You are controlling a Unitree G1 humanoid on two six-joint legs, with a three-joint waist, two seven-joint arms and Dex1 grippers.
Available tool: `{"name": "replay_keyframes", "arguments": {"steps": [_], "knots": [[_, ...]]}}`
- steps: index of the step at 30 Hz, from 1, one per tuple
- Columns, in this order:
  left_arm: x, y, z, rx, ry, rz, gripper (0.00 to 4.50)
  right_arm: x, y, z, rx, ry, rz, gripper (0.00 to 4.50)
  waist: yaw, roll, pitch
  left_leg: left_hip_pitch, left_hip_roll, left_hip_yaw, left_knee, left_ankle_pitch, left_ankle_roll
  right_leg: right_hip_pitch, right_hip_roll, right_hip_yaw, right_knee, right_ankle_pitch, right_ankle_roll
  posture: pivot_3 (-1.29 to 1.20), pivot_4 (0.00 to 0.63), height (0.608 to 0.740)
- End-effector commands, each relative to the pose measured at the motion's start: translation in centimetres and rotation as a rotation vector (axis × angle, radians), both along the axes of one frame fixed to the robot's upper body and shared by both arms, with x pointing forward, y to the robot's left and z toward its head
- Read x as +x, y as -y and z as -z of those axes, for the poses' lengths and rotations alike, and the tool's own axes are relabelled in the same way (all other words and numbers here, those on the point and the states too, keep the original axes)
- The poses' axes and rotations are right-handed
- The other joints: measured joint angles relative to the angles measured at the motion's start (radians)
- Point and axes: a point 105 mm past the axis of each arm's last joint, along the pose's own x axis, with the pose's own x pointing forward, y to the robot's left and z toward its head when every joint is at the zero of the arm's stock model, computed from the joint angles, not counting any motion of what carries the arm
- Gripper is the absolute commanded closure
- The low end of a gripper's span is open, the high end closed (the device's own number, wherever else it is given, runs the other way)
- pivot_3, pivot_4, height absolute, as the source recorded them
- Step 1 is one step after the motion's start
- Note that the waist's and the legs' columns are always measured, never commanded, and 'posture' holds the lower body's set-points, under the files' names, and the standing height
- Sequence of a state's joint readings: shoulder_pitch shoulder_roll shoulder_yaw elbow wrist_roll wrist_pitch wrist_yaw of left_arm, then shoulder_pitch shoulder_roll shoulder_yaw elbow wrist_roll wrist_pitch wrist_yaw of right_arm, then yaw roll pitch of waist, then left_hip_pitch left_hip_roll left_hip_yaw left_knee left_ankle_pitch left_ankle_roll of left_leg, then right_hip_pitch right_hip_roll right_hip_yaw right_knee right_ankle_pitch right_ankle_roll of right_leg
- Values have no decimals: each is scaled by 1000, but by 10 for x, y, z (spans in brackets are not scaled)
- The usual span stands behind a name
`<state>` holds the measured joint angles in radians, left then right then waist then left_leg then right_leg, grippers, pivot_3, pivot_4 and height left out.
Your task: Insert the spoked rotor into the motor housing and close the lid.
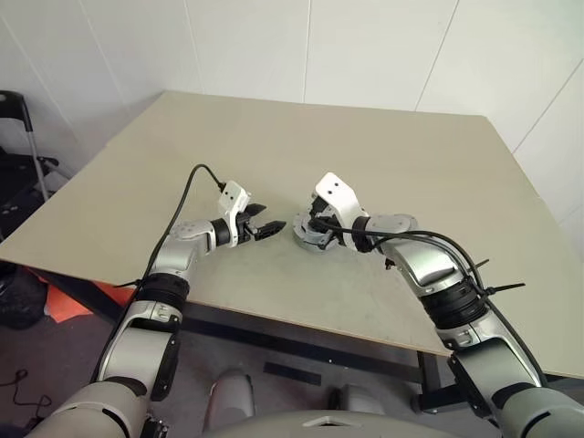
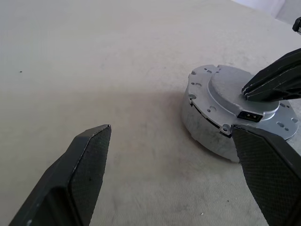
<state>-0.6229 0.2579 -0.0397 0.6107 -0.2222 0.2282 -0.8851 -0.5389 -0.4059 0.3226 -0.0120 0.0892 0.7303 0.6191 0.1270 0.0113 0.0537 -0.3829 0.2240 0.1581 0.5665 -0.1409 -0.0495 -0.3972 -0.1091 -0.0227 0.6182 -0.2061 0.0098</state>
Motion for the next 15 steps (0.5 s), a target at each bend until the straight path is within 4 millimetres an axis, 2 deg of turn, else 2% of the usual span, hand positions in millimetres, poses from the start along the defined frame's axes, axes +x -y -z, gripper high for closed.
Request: {"name": "replay_keyframes", "arguments": {"steps": [1, 4, 10, 15], "knots": [[5, -4, -18, -8, 67, -8, 168, -3, 7, 20, -16, -41, 29, 4469, -1, 0, 0, 1, 0, 0, 0, 0, 0, 0, 0, 0, 0, 0, 0, 0, 0, 740], [5, -3, -19, -6, 68, -5, 168, -1, 5, 13, 35, -9, 19, 4469, -1, -1, 0, 1, 0, 0, 0, 0, 0, 1, 0, 0, 0, -1, 2, 0, 0, 740], [5, -2, -19, -5, 68, 5, 168, 5, 3, -22, 173, 52, 6, 4469, -1, 0, 0, 0, 0, 0, 0, 0, 0, 0, 0, 0, 0, 0, 0, 0, 0, 740], [5, -1, -20, -1, 66, 13, 168, 5, -2, -31, 223, 81, -16, 2936, -3, 0, 0, -2, 0, 0, -2, 0, 0, -3, 0, 0, -1, 0, 0, 0, 0, 740]]}}
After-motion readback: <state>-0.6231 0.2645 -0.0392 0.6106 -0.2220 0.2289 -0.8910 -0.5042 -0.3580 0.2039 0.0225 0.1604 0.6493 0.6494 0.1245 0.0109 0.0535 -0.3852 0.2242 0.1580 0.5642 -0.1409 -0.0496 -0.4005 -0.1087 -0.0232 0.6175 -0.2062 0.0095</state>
